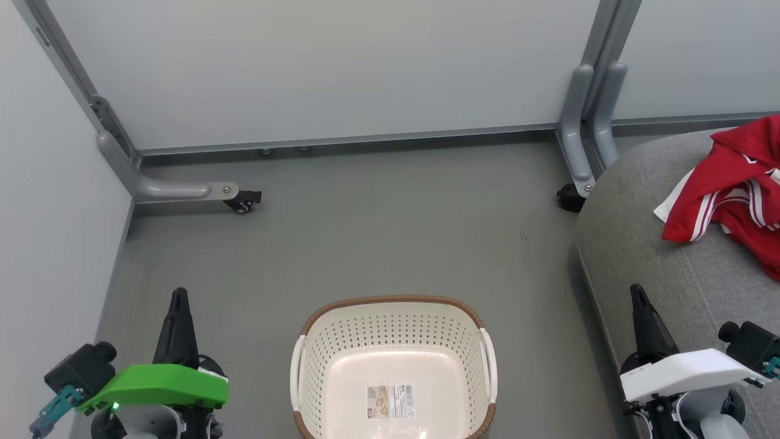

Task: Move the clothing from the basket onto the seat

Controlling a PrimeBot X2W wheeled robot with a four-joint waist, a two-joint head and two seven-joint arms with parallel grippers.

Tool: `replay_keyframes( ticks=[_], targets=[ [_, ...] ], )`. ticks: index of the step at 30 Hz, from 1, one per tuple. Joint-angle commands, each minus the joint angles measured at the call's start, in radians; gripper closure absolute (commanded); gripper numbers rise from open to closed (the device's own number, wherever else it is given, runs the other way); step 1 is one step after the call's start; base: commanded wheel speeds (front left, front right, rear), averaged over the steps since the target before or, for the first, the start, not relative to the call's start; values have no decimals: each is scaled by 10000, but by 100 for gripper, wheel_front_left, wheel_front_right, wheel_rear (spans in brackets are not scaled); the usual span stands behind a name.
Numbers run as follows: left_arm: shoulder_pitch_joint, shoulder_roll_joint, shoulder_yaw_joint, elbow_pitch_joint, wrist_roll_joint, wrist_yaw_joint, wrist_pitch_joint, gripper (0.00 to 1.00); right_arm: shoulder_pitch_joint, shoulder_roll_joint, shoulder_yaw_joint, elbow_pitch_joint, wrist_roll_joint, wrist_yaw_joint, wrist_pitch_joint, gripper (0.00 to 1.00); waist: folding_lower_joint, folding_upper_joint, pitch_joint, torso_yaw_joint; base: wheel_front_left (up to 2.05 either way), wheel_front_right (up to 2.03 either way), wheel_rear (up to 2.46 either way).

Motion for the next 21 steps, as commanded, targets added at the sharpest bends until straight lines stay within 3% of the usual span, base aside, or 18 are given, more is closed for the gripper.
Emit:
replay_keyframes(
  ticks=[1,21],
  targets=[
    [-231,27,86,-201,-389,54,95,100,-277,-79,-60,-73,388,-2,90,100,0,0,-3,-10,0,0,0],
    [-309,27,400,-453,-2868,193,755,100,-495,-150,-172,122,2898,-3,707,100,0,0,-37,-133,0,0,0]
  ],
)
